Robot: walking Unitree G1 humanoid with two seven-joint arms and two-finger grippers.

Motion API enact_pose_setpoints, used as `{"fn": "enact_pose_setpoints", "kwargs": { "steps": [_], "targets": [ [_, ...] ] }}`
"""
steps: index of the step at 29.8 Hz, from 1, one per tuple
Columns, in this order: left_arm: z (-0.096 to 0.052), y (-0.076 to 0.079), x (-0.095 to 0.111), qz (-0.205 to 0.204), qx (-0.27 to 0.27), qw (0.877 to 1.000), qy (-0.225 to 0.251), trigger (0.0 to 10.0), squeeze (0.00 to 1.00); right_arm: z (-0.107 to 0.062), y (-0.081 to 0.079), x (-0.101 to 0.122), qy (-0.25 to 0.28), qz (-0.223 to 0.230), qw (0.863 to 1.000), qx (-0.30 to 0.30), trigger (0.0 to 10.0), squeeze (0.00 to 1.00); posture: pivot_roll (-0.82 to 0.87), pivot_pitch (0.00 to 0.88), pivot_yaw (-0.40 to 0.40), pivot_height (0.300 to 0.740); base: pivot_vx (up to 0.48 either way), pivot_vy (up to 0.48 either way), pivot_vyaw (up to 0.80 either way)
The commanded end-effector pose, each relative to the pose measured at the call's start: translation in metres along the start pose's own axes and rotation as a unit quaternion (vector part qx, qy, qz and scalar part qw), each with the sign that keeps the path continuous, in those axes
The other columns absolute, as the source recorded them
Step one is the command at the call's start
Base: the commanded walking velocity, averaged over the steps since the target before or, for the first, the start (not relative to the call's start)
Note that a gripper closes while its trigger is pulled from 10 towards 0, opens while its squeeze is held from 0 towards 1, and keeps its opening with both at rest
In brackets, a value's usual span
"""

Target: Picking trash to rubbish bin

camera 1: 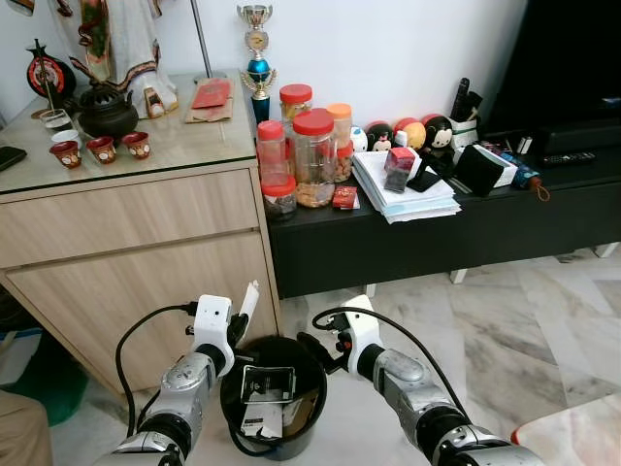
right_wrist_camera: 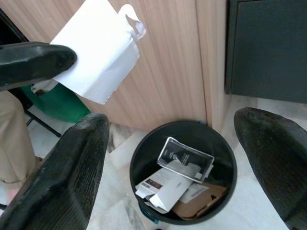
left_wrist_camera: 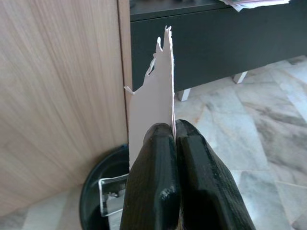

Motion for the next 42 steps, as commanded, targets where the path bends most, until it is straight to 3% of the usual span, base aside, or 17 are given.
{"fn": "enact_pose_setpoints", "kwargs": {
  "steps": [1,2,3,4,6,21,24,27,28,31,33,34,37,42],
  "targets": [
    [0.003,-0.003,0.007,-0.001,-0.001,1.000,0.007,10.0,0.00,0.003,-0.003,0.016,0.022,-0.015,1.000,0.008,10.0,0.00,0.08,0.028,0.042,0.740,0.000,0.000,0.00],
    [0.002,-0.003,0.006,-0.002,-0.003,1.000,0.007,10.0,0.09,0.003,-0.002,0.015,0.022,-0.016,1.000,0.007,10.0,0.00,0.08,0.032,0.040,0.740,0.000,0.000,0.00],
    [0.002,-0.003,0.006,-0.002,-0.004,1.000,0.007,10.0,0.81,0.003,-0.002,0.015,0.022,-0.016,1.000,0.007,10.0,0.00,0.08,0.032,0.040,0.740,0.000,0.000,0.00],
    [0.002,-0.003,0.006,-0.002,-0.005,1.000,0.007,10.0,1.00,0.003,-0.002,0.015,0.021,-0.016,1.000,0.008,10.0,0.00,0.08,0.032,0.040,0.740,0.000,0.000,0.00],
    [0.002,-0.003,0.006,-0.002,-0.004,1.000,0.007,10.0,1.00,0.002,-0.002,0.014,0.022,-0.015,1.000,0.008,10.0,0.00,0.08,0.036,0.040,0.740,0.000,0.000,0.00],
    [0.000,-0.007,0.004,0.006,-0.001,1.000,0.003,10.0,1.00,0.004,-0.006,0.010,0.027,-0.003,1.000,0.012,10.0,0.00,0.09,0.042,0.034,0.740,0.000,0.000,0.00],
    [-0.002,-0.015,0.004,0.010,0.025,1.000,0.003,10.0,1.00,0.003,-0.006,0.009,0.029,0.000,1.000,0.009,10.0,0.00,0.09,0.045,0.033,0.740,0.000,0.000,0.00],
    [-0.005,-0.033,0.006,0.012,0.092,0.996,0.001,10.0,1.00,0.003,-0.006,0.007,0.028,0.002,1.000,0.008,10.0,0.00,0.09,0.045,0.034,0.740,0.000,0.000,0.00],
    [-0.006,-0.038,0.007,0.010,0.110,0.994,0.000,10.0,0.00,0.003,-0.006,0.007,0.028,0.003,1.000,0.008,10.0,0.00,0.09,0.045,0.034,0.740,0.000,0.000,0.00],
    [-0.012,-0.053,0.006,-0.003,0.158,0.987,0.002,10.0,0.00,0.002,-0.005,0.006,0.033,0.008,0.999,0.004,10.0,0.00,0.09,0.045,0.034,0.740,0.000,0.000,0.00],
    [-0.013,-0.055,0.006,0.001,0.163,0.987,0.002,10.0,0.00,0.001,-0.004,0.006,0.036,0.011,0.999,0.001,10.0,0.00,0.09,0.045,0.034,0.740,0.000,0.000,0.00],
    [-0.018,-0.064,0.004,0.029,0.194,0.981,-0.004,10.0,0.00,0.000,-0.001,0.006,0.042,0.016,0.999,-0.014,10.0,0.00,0.09,0.037,0.039,0.740,0.000,0.000,0.00],
    [-0.027,-0.075,-0.003,0.058,0.237,0.970,-0.022,10.0,0.00,-0.003,0.006,0.004,0.045,0.015,0.998,-0.038,10.0,0.00,0.09,0.034,0.040,0.740,0.000,0.000,0.00],
    [-0.043,-0.069,-0.039,0.041,0.232,0.969,-0.080,10.0,0.00,-0.014,0.025,-0.011,0.028,0.026,0.993,-0.111,10.0,0.00,0.09,0.026,0.043,0.740,0.000,0.000,0.00]
  ]
}}
Point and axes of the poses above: a point about 5 cm out from each wrist's last joint towards the gripper, its own z axis pointing out of the wrist towards the gripper, its own x axis along the axis of the wrist's last joint, y = z × x, the point moved 2 cm from there along z, pointing out of the wrist towards the gripper, and after that the axes turned 10 degrees about z, right-handed, at the moved point
